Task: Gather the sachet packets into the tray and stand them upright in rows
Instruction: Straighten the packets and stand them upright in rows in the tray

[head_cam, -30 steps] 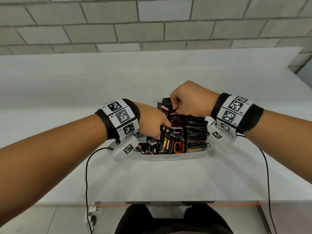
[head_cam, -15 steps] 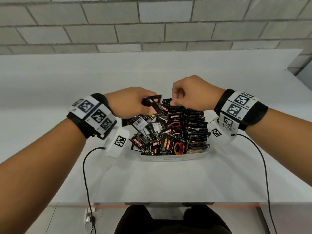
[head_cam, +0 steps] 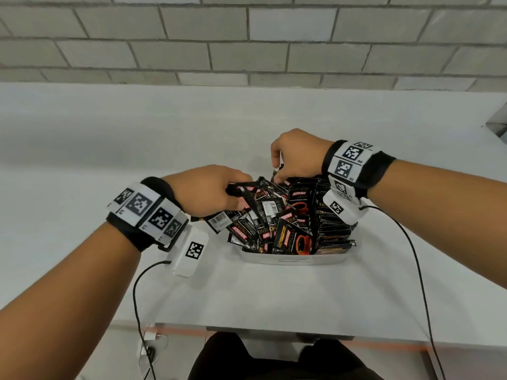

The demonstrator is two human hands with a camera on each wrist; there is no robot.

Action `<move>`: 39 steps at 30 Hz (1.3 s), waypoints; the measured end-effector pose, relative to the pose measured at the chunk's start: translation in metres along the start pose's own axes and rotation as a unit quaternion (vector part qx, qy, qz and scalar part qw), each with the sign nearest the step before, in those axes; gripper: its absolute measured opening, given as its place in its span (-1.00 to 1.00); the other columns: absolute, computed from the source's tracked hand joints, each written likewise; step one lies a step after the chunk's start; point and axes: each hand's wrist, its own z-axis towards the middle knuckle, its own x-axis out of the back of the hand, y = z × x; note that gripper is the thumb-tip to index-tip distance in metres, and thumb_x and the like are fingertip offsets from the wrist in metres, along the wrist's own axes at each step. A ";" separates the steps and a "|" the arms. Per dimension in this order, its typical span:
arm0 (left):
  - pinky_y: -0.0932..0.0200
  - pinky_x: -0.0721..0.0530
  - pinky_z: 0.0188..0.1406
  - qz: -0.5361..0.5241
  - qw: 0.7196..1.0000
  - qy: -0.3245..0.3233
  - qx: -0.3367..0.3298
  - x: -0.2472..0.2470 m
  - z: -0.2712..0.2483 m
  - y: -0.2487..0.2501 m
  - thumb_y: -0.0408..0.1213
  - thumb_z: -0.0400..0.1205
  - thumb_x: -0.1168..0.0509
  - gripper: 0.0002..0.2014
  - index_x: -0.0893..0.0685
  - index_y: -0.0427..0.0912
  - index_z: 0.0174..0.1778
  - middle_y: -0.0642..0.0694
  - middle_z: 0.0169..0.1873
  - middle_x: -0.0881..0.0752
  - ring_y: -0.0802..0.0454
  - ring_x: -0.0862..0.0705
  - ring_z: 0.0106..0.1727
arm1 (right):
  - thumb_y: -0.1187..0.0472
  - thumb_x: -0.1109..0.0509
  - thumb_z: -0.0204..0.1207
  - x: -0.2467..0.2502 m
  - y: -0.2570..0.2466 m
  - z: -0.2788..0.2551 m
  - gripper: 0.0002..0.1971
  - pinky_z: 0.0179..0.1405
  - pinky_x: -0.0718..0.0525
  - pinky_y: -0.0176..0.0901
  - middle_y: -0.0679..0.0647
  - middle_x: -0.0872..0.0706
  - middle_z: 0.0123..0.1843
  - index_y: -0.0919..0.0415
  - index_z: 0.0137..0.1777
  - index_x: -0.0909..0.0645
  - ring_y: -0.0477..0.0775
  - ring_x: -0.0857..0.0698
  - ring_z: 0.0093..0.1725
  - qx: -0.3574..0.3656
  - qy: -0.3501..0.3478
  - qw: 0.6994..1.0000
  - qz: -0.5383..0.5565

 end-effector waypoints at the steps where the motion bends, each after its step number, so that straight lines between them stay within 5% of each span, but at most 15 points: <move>1: -0.07 -0.63 0.32 0.003 1.000 -0.005 0.001 -0.002 0.001 0.000 -0.18 0.70 -0.38 -0.68 -0.67 0.12 0.38 0.08 0.17 -0.78 0.03 -0.71 0.19 | 0.04 -0.69 0.36 -0.001 0.000 0.002 -0.72 -0.42 -0.37 -0.30 -0.13 -0.61 -0.30 0.15 -0.08 -0.73 -0.19 -0.54 -0.30 -0.004 -0.004 1.000 0.003; 7: -0.06 -0.60 0.37 0.000 1.000 -0.024 0.000 -0.007 0.004 0.003 -0.20 0.72 -0.37 -0.62 -0.63 0.16 0.46 0.09 0.24 -0.75 0.04 -0.69 0.23 | 0.26 -0.54 0.42 -0.001 -0.005 0.003 -0.96 -0.42 -0.46 -0.34 -0.13 -0.67 -0.38 0.19 -0.15 -0.77 -0.14 -0.62 -0.33 -0.009 0.009 0.997 0.070; 10: -0.01 -0.62 0.34 -0.003 1.000 -0.018 -0.003 -0.005 0.005 0.002 -0.20 0.71 -0.37 -0.64 -0.64 0.16 0.43 0.12 0.20 -0.76 0.07 -0.70 0.20 | 0.26 -0.51 0.43 0.011 -0.005 0.000 -0.96 -0.25 -0.61 -0.32 -0.04 -0.79 -0.20 0.14 -0.13 -0.75 -0.06 -0.73 -0.17 0.019 0.064 0.990 0.121; 13: 0.03 -0.64 0.32 -0.005 1.000 -0.012 0.000 -0.004 0.005 -0.001 -0.20 0.71 -0.38 -0.62 -0.63 0.22 0.44 0.15 0.20 -0.77 0.08 -0.71 0.20 | 0.29 -0.57 0.48 0.028 -0.005 -0.009 -0.85 -0.32 -0.61 -0.44 0.00 -0.85 -0.11 0.11 0.02 -0.75 -0.23 -0.73 -0.36 0.042 0.111 0.972 0.203; 16: -0.03 -0.67 0.28 -0.002 1.000 -0.007 -0.002 -0.002 0.004 -0.001 -0.18 0.71 -0.38 -0.65 -0.65 0.23 0.40 0.14 0.15 -0.79 0.05 -0.74 0.15 | 0.41 -0.53 0.54 0.042 -0.005 -0.026 -0.80 -0.25 -0.84 -0.14 0.11 -0.87 -0.13 0.23 0.13 -0.75 0.04 -0.85 -0.32 0.043 0.113 0.936 0.330; 19: 0.10 -0.70 0.07 -0.001 1.000 -0.009 -0.008 -0.001 0.003 0.003 -0.19 0.72 -0.37 -0.74 -0.66 0.39 0.09 0.15 -0.07 -0.80 0.12 -0.73 -0.06 | 0.28 -0.55 0.56 0.049 0.001 -0.044 -0.90 -0.03 -0.86 -0.03 0.18 -0.88 -0.14 0.32 0.00 -0.80 0.13 -0.88 -0.19 0.052 0.116 0.926 0.356; 23: 0.35 -0.56 -0.09 0.023 0.999 -0.026 -0.012 0.001 0.003 0.016 -0.17 0.72 -0.37 -0.62 -0.52 0.58 -0.03 0.31 -0.12 -0.74 0.27 -0.68 -0.09 | 0.31 -0.67 0.41 0.047 0.016 -0.060 -0.82 0.05 -0.84 -0.07 0.08 -0.89 -0.11 0.22 -0.01 -0.81 0.06 -0.88 -0.16 0.036 0.090 0.941 0.325; 26: 0.08 -0.65 0.20 0.037 0.998 -0.040 -0.023 -0.001 0.005 0.024 -0.16 0.73 -0.36 -0.70 -0.65 0.33 0.30 0.16 0.10 -0.78 0.10 -0.71 0.10 | 0.34 -0.71 0.32 0.035 0.025 -0.065 -0.57 0.02 -0.78 -0.17 -0.09 -0.84 0.05 0.00 0.16 -0.77 -0.02 -0.85 -0.14 0.025 0.064 0.963 0.260; 28: -0.01 -0.63 0.30 0.048 0.997 -0.052 -0.029 -0.002 0.009 0.030 -0.15 0.73 -0.35 -0.66 -0.63 0.27 0.40 0.13 0.18 -0.77 0.06 -0.70 0.18 | 0.30 -0.73 0.30 0.025 0.030 -0.066 -0.50 0.00 -0.73 -0.27 -0.12 -0.83 -0.03 -0.04 0.22 -0.75 -0.10 -0.81 -0.16 0.012 0.062 0.974 0.219; 35: -0.06 -0.60 0.36 0.133 0.985 -0.106 -0.032 -0.008 0.027 0.042 -0.15 0.71 -0.35 -0.59 -0.58 0.26 0.49 0.11 0.31 -0.71 0.02 -0.66 0.26 | 0.36 -0.58 0.37 0.010 0.031 -0.070 -0.81 -0.22 -0.64 -0.49 -0.11 -0.77 -0.27 0.05 -0.12 -0.79 -0.23 -0.70 -0.29 0.030 0.066 0.992 0.107; 39: -0.02 -0.46 0.55 0.200 0.968 -0.150 -0.029 -0.011 0.038 0.049 -0.20 0.73 -0.31 -0.55 -0.55 0.14 0.57 0.11 0.60 -0.50 -0.01 -0.52 0.54 | 0.38 -0.53 0.38 -0.001 0.028 -0.067 -0.85 -0.19 -0.70 -0.23 -0.12 -0.69 -0.31 0.15 -0.11 -0.73 -0.21 -0.63 -0.32 0.035 0.039 0.997 0.055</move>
